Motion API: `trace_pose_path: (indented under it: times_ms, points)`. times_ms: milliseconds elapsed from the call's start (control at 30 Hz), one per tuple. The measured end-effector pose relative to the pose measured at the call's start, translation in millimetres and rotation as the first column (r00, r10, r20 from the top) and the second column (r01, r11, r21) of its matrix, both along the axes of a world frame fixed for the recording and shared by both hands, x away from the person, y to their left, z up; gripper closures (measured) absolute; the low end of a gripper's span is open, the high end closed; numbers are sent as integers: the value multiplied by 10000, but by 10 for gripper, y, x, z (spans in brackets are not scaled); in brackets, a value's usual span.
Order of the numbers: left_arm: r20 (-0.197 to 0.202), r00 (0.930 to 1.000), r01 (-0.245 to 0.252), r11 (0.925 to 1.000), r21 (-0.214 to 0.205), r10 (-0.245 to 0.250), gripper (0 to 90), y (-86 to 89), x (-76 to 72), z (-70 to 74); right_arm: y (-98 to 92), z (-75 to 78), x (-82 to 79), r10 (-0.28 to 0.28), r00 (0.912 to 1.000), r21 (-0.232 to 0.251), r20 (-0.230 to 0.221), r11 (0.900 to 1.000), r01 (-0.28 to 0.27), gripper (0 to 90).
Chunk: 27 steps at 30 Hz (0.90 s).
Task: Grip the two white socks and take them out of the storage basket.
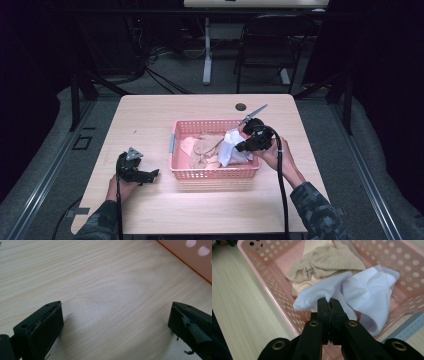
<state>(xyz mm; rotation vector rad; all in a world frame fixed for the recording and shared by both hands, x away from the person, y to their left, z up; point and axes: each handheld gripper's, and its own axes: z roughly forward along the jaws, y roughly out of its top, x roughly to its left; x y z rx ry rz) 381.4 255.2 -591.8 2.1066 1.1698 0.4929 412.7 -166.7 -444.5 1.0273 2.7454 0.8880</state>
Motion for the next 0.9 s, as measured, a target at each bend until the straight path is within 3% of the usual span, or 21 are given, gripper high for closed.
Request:
trace_pose_path:
  times_ms: [300,567,900]
  points:
    - [1,10000,9,10000,3,-9,0,0,1,0,-13,260,1,-61,9984,659,565,9978,23,889]
    - [1,10000,4,10000,-2,-4,0,0,1,0,7,541,2,-104,9925,902,1215,9959,-6,890]
    - [-8,10000,-15,10000,-34,15,0,-2,1,-1,36,674,42,-92,9911,1064,1325,9943,-50,890]
